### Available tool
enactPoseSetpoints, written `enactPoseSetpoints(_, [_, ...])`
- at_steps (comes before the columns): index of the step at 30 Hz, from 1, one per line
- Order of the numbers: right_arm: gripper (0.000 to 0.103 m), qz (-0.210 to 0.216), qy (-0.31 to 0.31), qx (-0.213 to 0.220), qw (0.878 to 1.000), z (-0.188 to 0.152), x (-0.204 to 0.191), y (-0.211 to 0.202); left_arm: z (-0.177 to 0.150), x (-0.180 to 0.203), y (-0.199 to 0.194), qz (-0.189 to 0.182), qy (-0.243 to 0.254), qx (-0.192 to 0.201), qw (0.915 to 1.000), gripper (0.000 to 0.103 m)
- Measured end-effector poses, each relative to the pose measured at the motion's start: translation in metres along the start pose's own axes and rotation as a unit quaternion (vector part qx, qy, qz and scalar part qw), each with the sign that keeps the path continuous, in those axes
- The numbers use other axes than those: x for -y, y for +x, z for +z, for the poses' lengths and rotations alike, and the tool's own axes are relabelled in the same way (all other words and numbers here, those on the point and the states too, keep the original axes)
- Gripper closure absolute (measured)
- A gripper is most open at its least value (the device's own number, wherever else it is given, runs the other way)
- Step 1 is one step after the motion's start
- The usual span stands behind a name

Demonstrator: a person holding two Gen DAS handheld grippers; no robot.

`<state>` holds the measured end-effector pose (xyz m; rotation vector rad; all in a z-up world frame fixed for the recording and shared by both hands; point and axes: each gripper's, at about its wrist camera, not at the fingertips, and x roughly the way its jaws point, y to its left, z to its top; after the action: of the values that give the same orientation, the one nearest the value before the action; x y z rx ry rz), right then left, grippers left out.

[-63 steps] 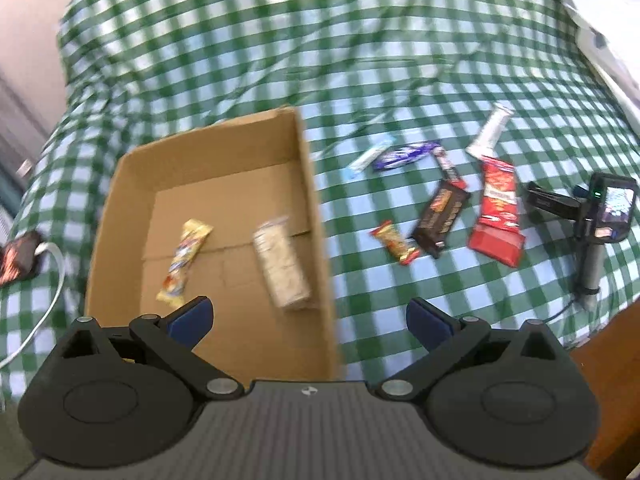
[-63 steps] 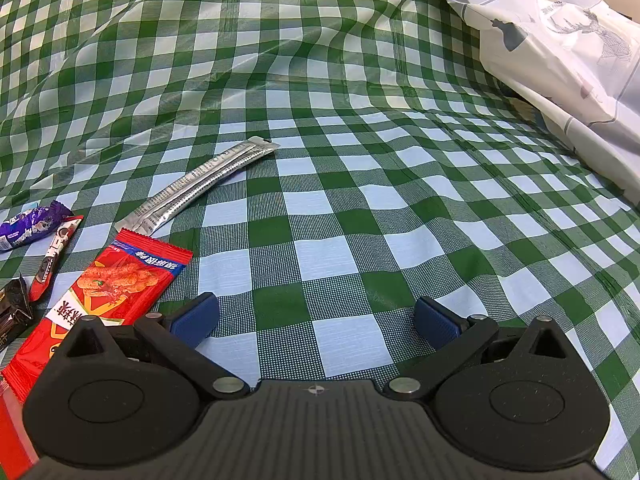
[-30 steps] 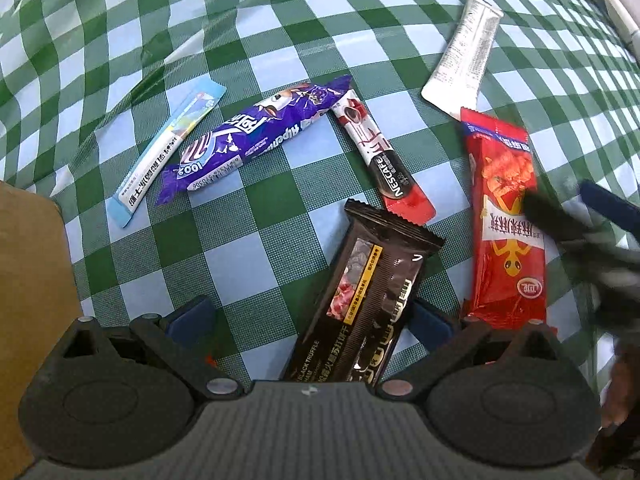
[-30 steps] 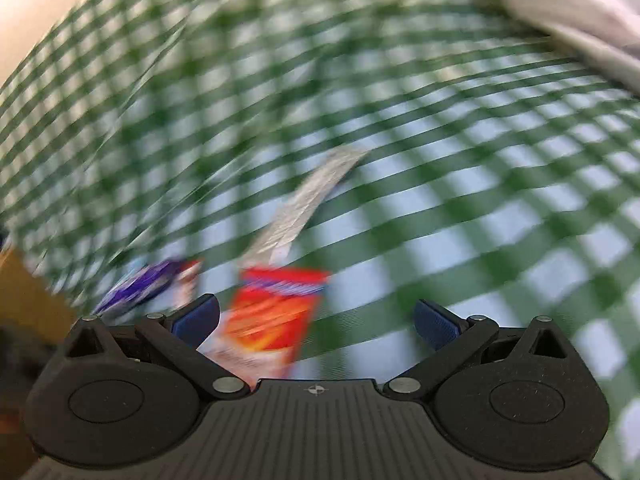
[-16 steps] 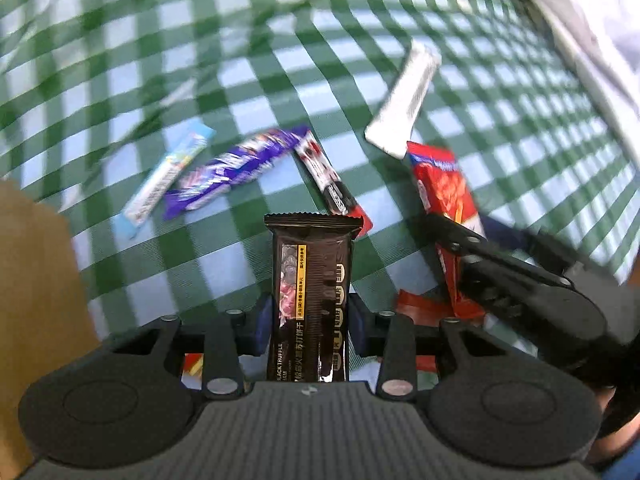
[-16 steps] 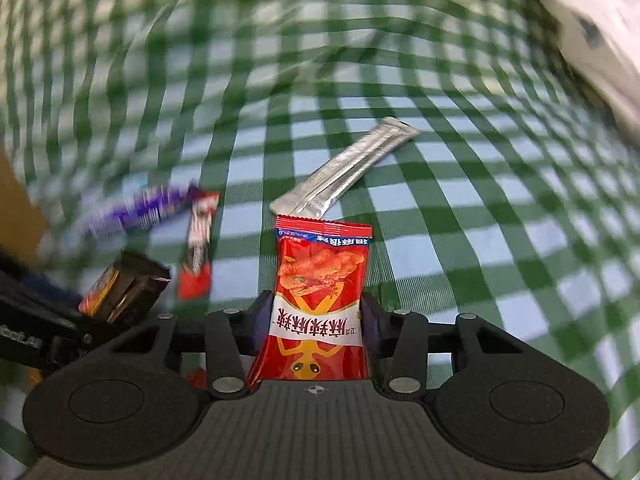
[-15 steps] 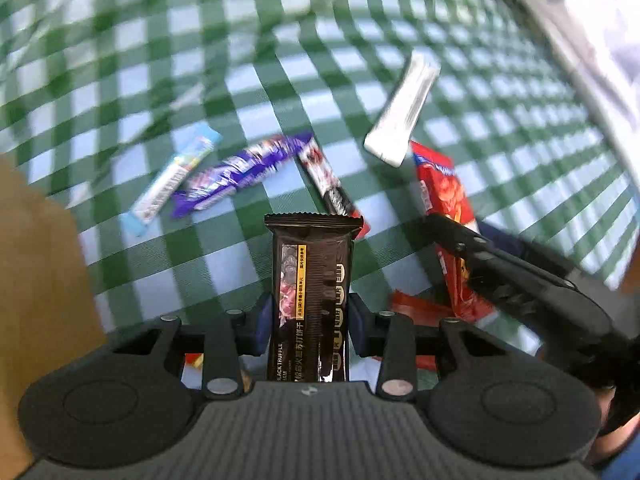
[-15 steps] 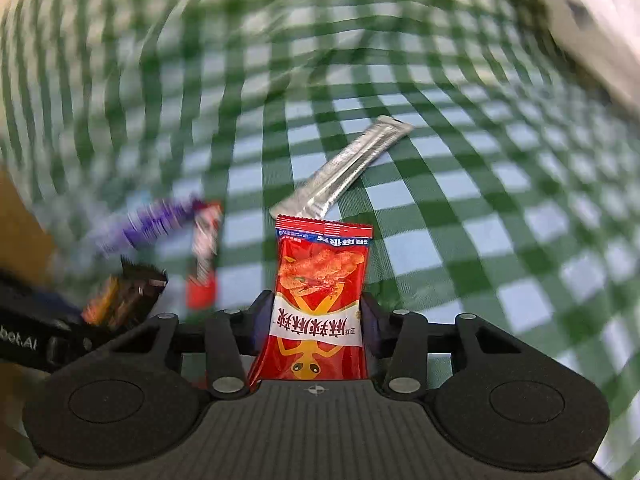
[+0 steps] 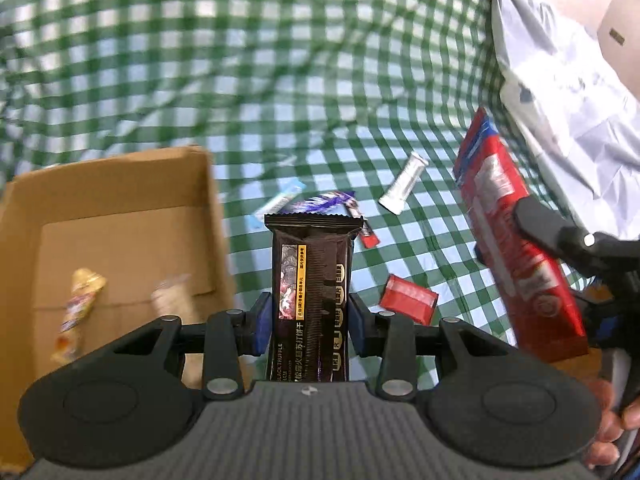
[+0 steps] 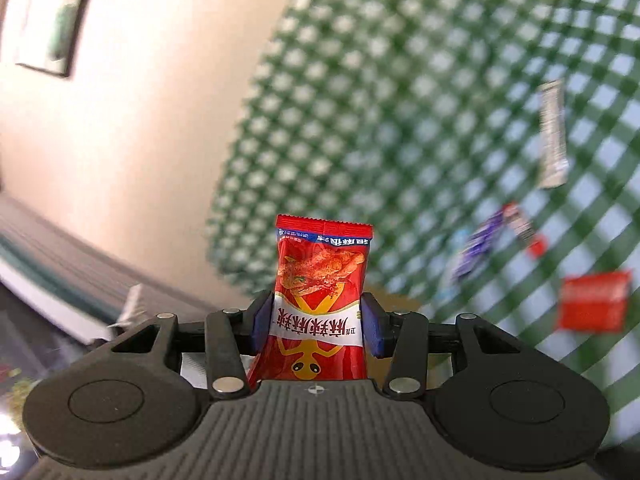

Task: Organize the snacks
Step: 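Carry both packets over the box and open both tools to drop them inside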

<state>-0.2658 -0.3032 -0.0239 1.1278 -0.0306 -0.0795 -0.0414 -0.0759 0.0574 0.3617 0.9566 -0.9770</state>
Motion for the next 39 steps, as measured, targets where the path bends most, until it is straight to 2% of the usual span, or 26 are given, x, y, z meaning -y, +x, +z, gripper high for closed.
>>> enactPoseSetpoints(9, [0.054,0.066,-0.017,-0.039,0.997,-0.05,-0.093,0.004,-0.065,-0.068,-0.087,0.031,-0.06,0.024,0.9974,0.06])
enactPoseSetpoints(19, [0.054,0.075,-0.044,-0.083,0.993,-0.098,-0.152,0.02,-0.115,-0.134,-0.147,0.057,-0.119,0.057,0.9896,0.06])
enactPoseSetpoints(29, [0.054,0.053,-0.077,-0.114,0.989,-0.125,-0.172,0.036,-0.13,-0.147,-0.162,0.065,-0.131,0.073,0.9866,0.06])
enactPoseSetpoints(39, [0.053,0.029,-0.085,-0.131,0.987,-0.129,-0.168,0.048,-0.127,-0.153,-0.15,0.066,-0.139,0.06,0.9862,0.06])
